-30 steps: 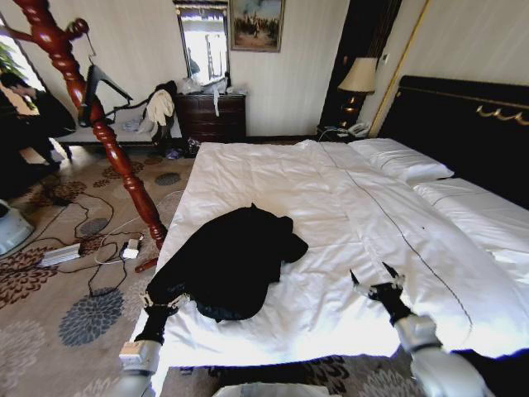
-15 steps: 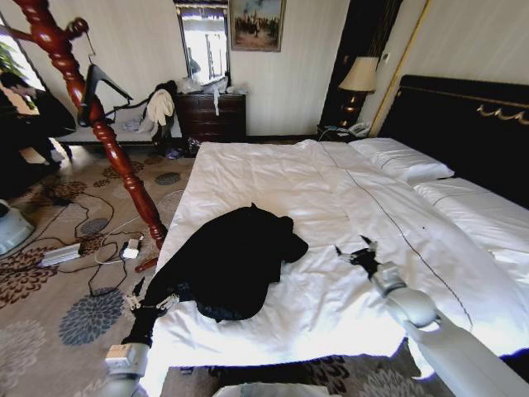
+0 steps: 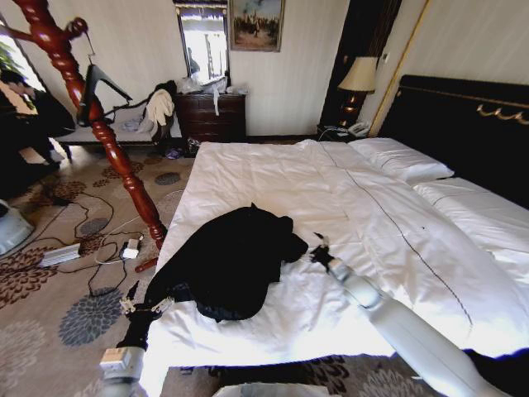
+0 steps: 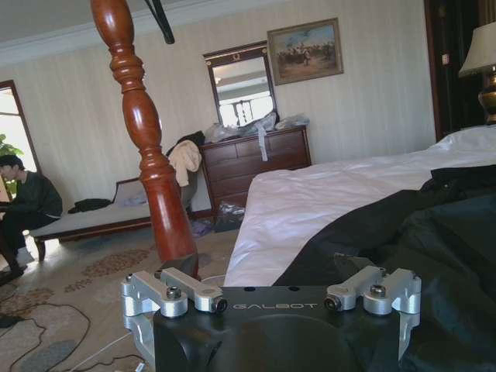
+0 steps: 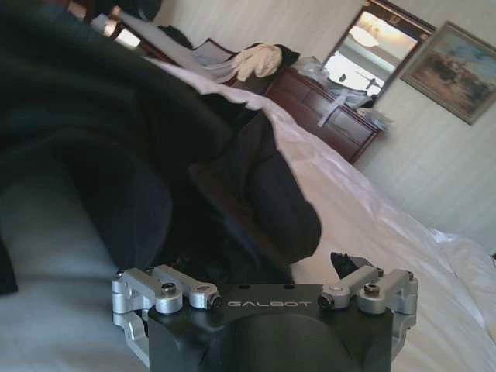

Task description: Pick up the clothes from the bed and hang them on the clothes hanger.

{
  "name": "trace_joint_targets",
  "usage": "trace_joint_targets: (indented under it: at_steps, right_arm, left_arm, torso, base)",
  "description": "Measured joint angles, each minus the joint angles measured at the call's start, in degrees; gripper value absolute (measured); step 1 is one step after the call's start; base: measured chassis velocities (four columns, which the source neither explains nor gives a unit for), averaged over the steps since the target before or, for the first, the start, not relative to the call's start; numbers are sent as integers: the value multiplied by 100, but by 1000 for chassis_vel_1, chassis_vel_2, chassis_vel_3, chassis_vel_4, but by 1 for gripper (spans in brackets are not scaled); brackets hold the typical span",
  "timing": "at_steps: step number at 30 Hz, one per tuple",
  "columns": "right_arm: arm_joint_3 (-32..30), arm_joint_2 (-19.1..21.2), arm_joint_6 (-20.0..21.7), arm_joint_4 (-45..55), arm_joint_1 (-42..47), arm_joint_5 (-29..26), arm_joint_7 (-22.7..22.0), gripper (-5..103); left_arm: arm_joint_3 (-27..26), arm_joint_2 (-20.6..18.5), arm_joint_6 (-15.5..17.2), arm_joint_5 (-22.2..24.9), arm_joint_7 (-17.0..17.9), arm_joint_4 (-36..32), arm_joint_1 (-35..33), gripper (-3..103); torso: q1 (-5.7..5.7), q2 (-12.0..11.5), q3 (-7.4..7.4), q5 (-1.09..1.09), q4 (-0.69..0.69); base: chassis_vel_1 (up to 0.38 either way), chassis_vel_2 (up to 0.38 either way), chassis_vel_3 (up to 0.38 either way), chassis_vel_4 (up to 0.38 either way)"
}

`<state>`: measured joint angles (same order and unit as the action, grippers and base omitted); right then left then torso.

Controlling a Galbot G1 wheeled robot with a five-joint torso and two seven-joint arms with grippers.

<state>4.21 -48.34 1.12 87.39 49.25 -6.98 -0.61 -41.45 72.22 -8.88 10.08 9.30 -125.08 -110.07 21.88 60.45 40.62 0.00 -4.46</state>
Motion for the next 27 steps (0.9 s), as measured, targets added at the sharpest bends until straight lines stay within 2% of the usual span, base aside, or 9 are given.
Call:
trace_joint_targets:
  at_steps: [7,9,13,16,18,21,25,26,27]
  right_arm:
    - [50,-242,-348,-581,-292,466,-93,101]
    - [47,-311,-410,-647,-412,499,-126,97]
    - [190,-375,-435,-662,-601,506,-140,86]
    - [322,-438,-452,-658,-716,513,-143,70]
    - [336,-445,-452,-658,-725,513,-143,70]
    - [390,-475,-452,-667,-763,512,-143,54]
    - [414,-477,-452,-666,-761,508,-143,48]
    - [435,-476,-452,-670,-761,511,-143,37]
    - [435,-476,-452,-670,-761,511,-143,37]
  left_arm:
    - [-318,194,3,216,-7,-51,-11,100]
    - [-418,235,39,384,-4,-66,2,100]
    - [-493,193,47,461,-4,-61,7,100]
    - [-474,201,47,447,-4,-54,4,100]
    - [-466,211,46,441,-5,-54,3,100]
    - [-474,334,39,379,-5,-87,-4,100]
    - [-528,382,48,459,-5,-160,-9,100]
    - [-543,380,46,457,-5,-160,-20,100]
    - [-543,380,46,457,-5,-160,-20,100]
  torso:
    - [-1,0,-1,0,-1]
    - [-1,0,-1,-1,-1]
    - [-1,0,-1,-1,-1]
    - [-1,0,-1,0,-1]
    - [-1,1,-1,0,-1]
    - [-1,0,-1,-1,0]
    - [-1,0,-1,1,-1]
    - [-1,0,-1,0,-1]
    - [-1,0,-1,0,-1]
  base:
    - [0,0,0,0]
    - [0,0,0,0]
    - [0,0,0,0]
    - [0,0,0,0]
    - [0,0,0,0]
    - [0,0,0,0]
    - [0,0,0,0]
    - [0,0,0,0]
    - [0,0,0,0]
